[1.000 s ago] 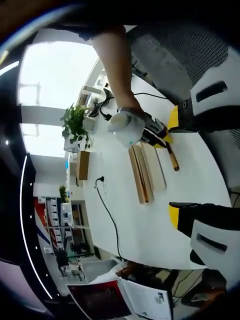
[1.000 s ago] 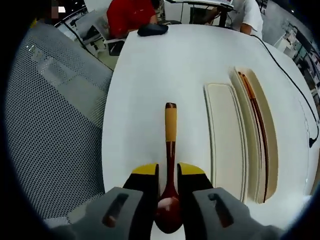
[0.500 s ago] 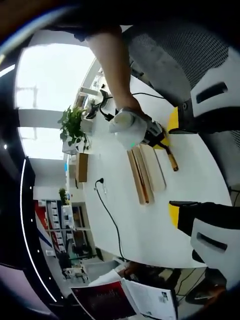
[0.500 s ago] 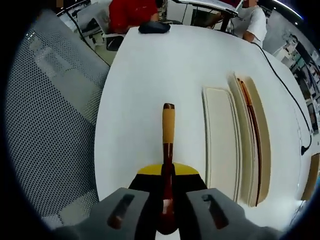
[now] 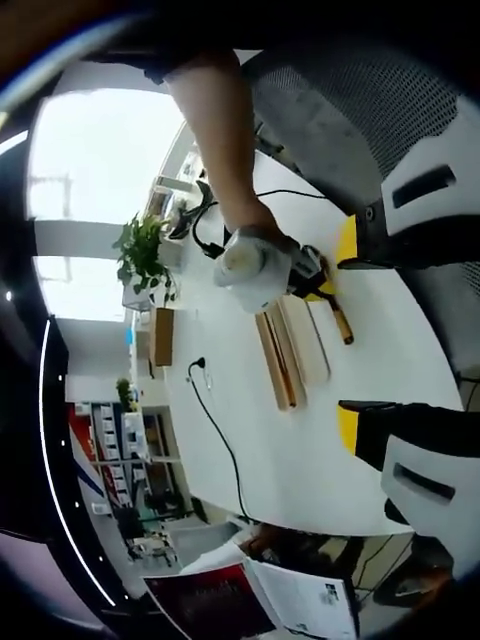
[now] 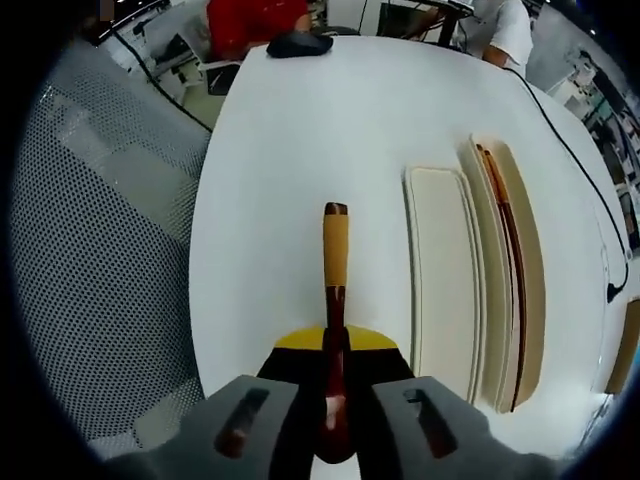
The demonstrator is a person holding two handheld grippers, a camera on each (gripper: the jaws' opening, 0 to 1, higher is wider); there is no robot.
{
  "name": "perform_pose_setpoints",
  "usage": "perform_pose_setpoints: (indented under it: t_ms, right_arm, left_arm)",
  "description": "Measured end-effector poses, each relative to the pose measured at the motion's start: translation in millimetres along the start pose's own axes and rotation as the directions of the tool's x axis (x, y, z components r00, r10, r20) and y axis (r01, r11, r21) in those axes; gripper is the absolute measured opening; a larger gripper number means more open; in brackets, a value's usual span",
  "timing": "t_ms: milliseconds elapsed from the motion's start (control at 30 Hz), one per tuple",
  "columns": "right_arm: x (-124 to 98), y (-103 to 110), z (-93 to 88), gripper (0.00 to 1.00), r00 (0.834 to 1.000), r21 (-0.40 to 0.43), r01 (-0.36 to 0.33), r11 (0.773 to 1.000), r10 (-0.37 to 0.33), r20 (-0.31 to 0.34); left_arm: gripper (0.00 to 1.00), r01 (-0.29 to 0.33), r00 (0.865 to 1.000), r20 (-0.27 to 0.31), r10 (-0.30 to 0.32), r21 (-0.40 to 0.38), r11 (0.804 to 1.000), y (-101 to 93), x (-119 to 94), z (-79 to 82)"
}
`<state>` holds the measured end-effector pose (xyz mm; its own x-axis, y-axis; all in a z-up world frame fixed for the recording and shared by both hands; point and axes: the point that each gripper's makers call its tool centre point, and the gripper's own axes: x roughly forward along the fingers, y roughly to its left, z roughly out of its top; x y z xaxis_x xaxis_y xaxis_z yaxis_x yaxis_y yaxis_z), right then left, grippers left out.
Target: Arrange the utensils inside the cutlery case until each visible utensil rests in its matching compartment.
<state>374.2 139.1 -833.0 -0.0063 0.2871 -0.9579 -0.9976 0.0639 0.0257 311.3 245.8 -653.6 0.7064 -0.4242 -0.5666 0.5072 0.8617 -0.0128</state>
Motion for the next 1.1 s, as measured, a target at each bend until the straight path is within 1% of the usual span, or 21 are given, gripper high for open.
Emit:
perform_pose_setpoints:
  t_ms: [100, 167, 233, 367, 500, 600, 767, 867, 933, 1100]
  right_arm:
    - [0.5, 0.0, 0.2, 0.02, 1.0, 0.019, -0.007, 1.0, 0.007, -0.019]
    - [0.6, 1.2, -0.5, 0.01, 0.999, -0.001, -0.013, 1.0, 0.013, -0.036]
    - [1.0, 0.6, 0.0, 0.02, 0.998, 0.003, -0.021, 1.0, 0.021, -0.052]
    - [1.8, 0.3, 0.0, 0.02, 0.994, 0.009, -0.038, 0.999, 0.038, -0.101]
    - [2.1, 1.8, -0.5, 0.02, 0.989, -0.029, -0.026, 0.999, 0.022, -0.145]
    - [2.2, 2.3, -1.0, 0.02, 0.987, -0.044, -0.015, 0.999, 0.008, -0.158]
    - [1.5, 2.3, -1.6, 0.02, 0.988, -0.065, -0.007, 0.998, -0.003, -0.157]
    - [1.3, 0.6, -2.2, 0.02, 0.99, -0.041, -0.022, 0.999, 0.017, -0.14]
    - [1.2, 0.1, -1.8, 0.02, 0.992, -0.018, -0.034, 0.999, 0.031, -0.124]
    - [1.4, 0.6, -2.2, 0.02, 0.995, 0.001, -0.041, 0.999, 0.041, -0.092]
  left_arm:
    - [0.53, 0.01, 1.0, -0.008, -0.01, 0.0, 1.0, -1.4, 0.4, -1.3]
    - [0.52, 0.013, 1.0, -0.006, -0.013, -0.005, 1.0, -1.7, 0.5, -1.2]
    - [0.52, 0.016, 1.0, -0.014, -0.016, -0.007, 1.0, -2.1, 0.7, -2.3]
    - [0.52, 0.016, 1.0, -0.011, -0.016, -0.006, 1.0, -1.8, 0.5, -1.6]
    - [0.52, 0.011, 1.0, -0.01, -0.011, -0.004, 1.0, -0.9, 0.2, -1.0]
    - [0.51, 0.014, 1.0, -0.007, -0.014, -0.006, 1.0, -1.4, 0.3, -0.6]
    - [0.51, 0.024, 1.0, -0.02, -0.024, 0.008, 1.0, -4.3, 0.8, -2.7]
    - [0.51, 0.026, 0.999, -0.021, -0.026, 0.017, 0.999, -5.5, 0.5, -3.2]
    - [0.5, 0.021, 1.0, -0.009, -0.021, 0.013, 1.0, -4.0, 0.2, -1.0]
    - [0.5, 0.012, 1.0, -0.001, -0.012, 0.002, 1.0, -1.6, -0.4, 0.2]
